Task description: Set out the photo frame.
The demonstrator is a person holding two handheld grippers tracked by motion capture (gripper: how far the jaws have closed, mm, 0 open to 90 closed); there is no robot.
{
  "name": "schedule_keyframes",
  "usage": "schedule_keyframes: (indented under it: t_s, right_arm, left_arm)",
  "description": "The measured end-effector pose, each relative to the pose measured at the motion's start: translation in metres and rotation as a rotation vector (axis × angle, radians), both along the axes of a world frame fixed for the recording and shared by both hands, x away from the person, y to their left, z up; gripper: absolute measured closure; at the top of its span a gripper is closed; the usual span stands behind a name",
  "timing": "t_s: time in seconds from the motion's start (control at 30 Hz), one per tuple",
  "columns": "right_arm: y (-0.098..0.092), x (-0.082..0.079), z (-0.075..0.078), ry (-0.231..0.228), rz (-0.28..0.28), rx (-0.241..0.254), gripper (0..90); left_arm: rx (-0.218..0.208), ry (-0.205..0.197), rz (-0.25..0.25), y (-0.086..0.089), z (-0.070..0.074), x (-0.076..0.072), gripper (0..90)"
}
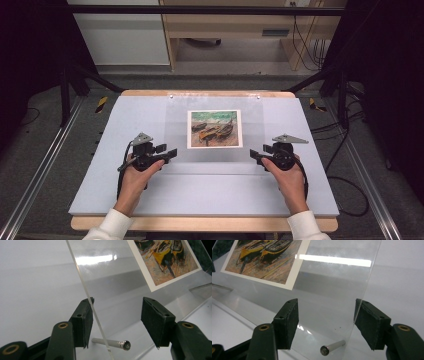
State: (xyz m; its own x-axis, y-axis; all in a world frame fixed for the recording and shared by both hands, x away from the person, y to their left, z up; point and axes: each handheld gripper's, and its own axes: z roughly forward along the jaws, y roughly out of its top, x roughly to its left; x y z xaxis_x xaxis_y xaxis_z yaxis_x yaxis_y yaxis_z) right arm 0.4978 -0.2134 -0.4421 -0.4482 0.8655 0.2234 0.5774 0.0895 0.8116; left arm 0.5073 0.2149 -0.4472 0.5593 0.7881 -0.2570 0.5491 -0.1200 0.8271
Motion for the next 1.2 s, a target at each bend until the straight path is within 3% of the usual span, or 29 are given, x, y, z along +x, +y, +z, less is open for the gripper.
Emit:
schedule_keyframes:
  t_s: [0.5,0.8,1.2]
  right_arm:
    - [-0.001,-0.013,0.001,-0.016,-0.003,-0.036,44.9]
    - [-0.003,-0.018,0.002,-0.016,0.006,-0.054,49.0]
    - [-0.005,-0.023,0.002,-0.010,0.009,-0.055,53.9]
  left_arm:
    - [0.032,-0.008,-0.006,0.002,0.002,-0.012,49.0]
    - [0.026,-0.004,-0.006,0.004,0.001,-0.016,53.4]
    - [0.043,-0.002,-0.006,0.005,0.001,-0.022,56.5]
